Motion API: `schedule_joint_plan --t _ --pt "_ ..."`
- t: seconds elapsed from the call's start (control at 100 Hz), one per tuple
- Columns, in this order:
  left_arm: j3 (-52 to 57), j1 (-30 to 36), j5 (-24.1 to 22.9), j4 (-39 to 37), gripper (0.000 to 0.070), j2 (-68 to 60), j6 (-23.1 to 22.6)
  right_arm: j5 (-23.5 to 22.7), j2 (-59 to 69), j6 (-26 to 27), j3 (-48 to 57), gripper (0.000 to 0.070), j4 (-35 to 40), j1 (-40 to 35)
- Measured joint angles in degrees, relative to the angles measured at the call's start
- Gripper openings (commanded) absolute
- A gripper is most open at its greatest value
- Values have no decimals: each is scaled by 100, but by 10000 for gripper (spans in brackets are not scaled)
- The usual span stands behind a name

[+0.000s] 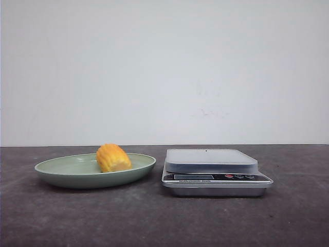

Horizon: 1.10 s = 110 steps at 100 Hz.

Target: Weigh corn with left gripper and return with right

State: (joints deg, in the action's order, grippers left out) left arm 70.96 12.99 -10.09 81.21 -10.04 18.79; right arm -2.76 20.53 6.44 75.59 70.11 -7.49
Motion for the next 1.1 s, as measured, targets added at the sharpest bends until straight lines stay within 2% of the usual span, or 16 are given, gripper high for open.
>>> schedule_joint_plan --t 0.1,0.21,0.24,0.26,0.3,0.35,0.38,0.41,0.59,1.1 --pt "0 0 0 2 509 0 0 2 -461 22 -638 526 -48 0" --pt "0 0 0 2 501 0 0 0 -586 127 -1421 399 -199 0" --pt "0 0 0 2 476 0 0 0 -586 138 -1622 317 -275 0" --pt "0 0 0 2 433 0 0 0 -586 151 -1749 228 -330 0" --pt "0 0 0 2 277 0 -4 -2 -586 157 -1974 0 -435 0" --pt "-4 0 0 0 0 0 -24 -7 -592 160 -2190 19 -614 0" --pt "-4 0 0 0 21 0 -44 -9 -592 155 -2284 10 -728 0" --pt "-7 0 -2 0 1 0 -55 -15 -597 162 -2356 10 -868 0" --pt "-13 0 -4 -111 0 0 -87 -20 -645 247 -2391 10 -1462 0" --pt "-13 0 -2 -22 0 0 -87 -20 -649 308 -2389 10 -1384 0"
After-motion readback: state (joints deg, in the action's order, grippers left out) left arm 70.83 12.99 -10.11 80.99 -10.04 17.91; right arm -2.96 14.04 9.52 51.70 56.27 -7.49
